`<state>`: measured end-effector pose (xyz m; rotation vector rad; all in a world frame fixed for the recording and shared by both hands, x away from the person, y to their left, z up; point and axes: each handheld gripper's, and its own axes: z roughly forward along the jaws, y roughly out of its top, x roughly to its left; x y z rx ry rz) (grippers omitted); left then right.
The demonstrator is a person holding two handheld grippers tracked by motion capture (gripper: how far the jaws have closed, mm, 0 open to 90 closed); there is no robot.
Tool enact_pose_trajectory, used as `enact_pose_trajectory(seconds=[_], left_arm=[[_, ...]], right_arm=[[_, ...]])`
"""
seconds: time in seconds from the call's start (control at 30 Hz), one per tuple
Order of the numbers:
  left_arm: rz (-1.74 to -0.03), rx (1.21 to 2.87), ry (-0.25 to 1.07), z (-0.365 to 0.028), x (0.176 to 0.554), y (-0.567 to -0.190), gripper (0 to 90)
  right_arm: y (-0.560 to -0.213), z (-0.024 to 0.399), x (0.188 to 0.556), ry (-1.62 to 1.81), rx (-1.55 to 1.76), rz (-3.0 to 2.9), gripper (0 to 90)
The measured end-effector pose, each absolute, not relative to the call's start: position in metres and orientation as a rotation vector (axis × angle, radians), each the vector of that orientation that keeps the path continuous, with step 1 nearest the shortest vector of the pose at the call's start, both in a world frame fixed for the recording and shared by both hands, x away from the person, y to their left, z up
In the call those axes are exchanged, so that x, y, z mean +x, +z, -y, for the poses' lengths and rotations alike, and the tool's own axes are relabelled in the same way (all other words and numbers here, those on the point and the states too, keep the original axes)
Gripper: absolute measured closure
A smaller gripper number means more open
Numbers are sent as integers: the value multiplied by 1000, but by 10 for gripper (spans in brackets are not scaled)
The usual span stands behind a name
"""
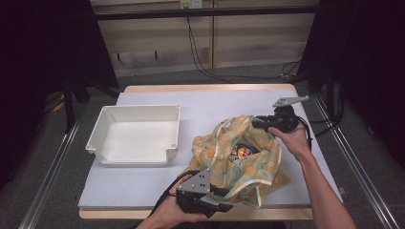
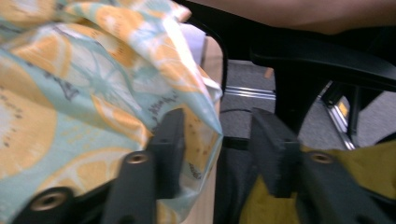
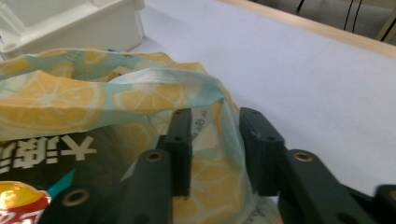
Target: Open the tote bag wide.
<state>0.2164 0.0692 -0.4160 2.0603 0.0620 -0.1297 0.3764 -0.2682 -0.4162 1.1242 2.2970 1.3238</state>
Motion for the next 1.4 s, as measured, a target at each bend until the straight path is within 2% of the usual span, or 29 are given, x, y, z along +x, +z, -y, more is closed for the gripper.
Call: enact_pose_trajectory(seconds=[0.07, 0.1, 0.17, 0.2, 0.27, 0.37, 0.47, 0.6, 0.67, 0.77, 0.83, 0.97, 1.07, 1.13, 1.27, 1.33, 1.37, 1.4], left_arm=[[-75, 2046, -127, -70, 216, -414, 512], [-89, 2035, -116, -72, 216, -410, 483], [-90, 2046, -95, -73, 216, -408, 461], [-118, 2029, -92, -75, 216, -405, 377], [-135, 2026, -74, -79, 217, -401, 305], [-164, 1991, -77, -88, 221, -395, 285], [-202, 1970, -62, -95, 229, -388, 293], [-247, 1957, -38, -100, 247, -383, 394], [-273, 1956, -23, -99, 258, -383, 473], [-303, 1935, -20, -94, 273, -382, 522], [-327, 1941, -2, -88, 284, -380, 515], [-384, 1964, 8, -69, 301, -376, 427], [-423, 1913, 12, -61, 309, -379, 421], [-474, 1941, -17, -47, 323, -384, 356], [-454, 2023, 29, -30, 326, -390, 292], [-480, 2060, 71, -27, 329, -396, 299], [-496, 2073, 63, -28, 331, -399, 344], [-518, 2072, 77, -29, 332, -401, 426]], right_arm=[[-413, 269, 374, 1335, 1130, -2286, 598], [-407, 274, 369, 1363, 1129, -2261, 534], [-404, 276, 367, 1367, 1133, -2256, 515], [-399, 280, 363, 1375, 1121, -2257, 491], [-395, 283, 358, 1381, 1116, -2248, 471], [-387, 287, 349, 1416, 1096, -2231, 445], [-382, 288, 336, 1458, 1084, -2207, 463], [-380, 283, 322, 1436, 1030, -2272, 517], [-378, 278, 313, 1428, 992, -2305, 563], [-378, 268, 300, 1437, 938, -2352, 600], [-380, 261, 292, 1421, 899, -2385, 596], [-385, 247, 280, 1407, 843, -2440, 564], [-388, 241, 276, 1403, 822, -2473, 526], [-394, 237, 273, 1395, 806, -2497, 459], [-402, 234, 270, 1389, 803, -2529, 434], [-406, 233, 269, 1372, 797, -2542, 429], [-408, 232, 269, 1376, 797, -2547, 430], [-409, 231, 268, 1362, 798, -2551, 446]])
